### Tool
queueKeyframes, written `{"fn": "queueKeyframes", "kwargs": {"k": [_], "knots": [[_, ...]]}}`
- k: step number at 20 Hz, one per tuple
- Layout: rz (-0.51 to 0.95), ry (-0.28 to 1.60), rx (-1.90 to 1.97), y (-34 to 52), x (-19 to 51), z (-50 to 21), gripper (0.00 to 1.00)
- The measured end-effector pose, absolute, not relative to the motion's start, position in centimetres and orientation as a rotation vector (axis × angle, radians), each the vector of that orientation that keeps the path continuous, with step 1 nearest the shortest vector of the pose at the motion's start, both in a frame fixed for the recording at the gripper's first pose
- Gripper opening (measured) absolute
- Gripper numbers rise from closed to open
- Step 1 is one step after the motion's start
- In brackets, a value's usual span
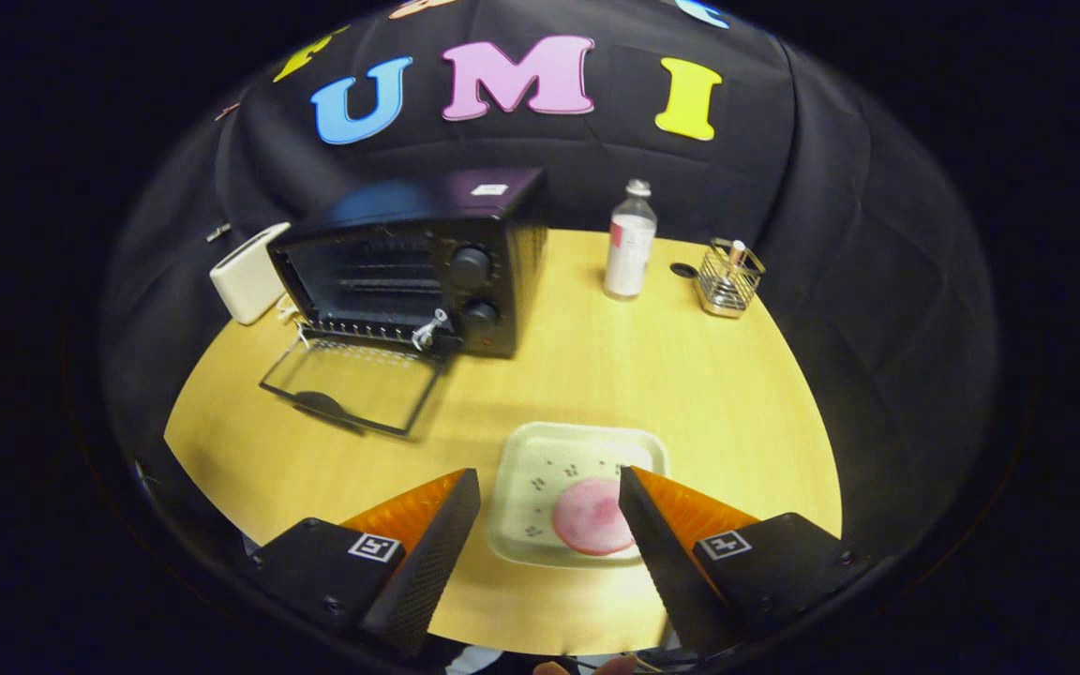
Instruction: Open the toaster oven, put the food inside, and close the toaster oven door.
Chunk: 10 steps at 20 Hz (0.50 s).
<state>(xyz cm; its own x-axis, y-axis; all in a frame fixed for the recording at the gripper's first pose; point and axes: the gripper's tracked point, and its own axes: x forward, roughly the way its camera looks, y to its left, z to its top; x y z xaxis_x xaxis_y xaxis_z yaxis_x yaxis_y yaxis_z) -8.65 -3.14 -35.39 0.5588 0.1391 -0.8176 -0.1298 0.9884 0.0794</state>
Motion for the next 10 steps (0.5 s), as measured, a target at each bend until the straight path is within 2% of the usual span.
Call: {"fn": "queueKeyframes", "kwargs": {"k": [6, 10], "knots": [[0.194, 1.225, 0.095, -7.8, -8.8, -41.7, 1.0], [0.198, 1.365, 0.215, -7.5, -8.1, -44.7, 0.72]]}}
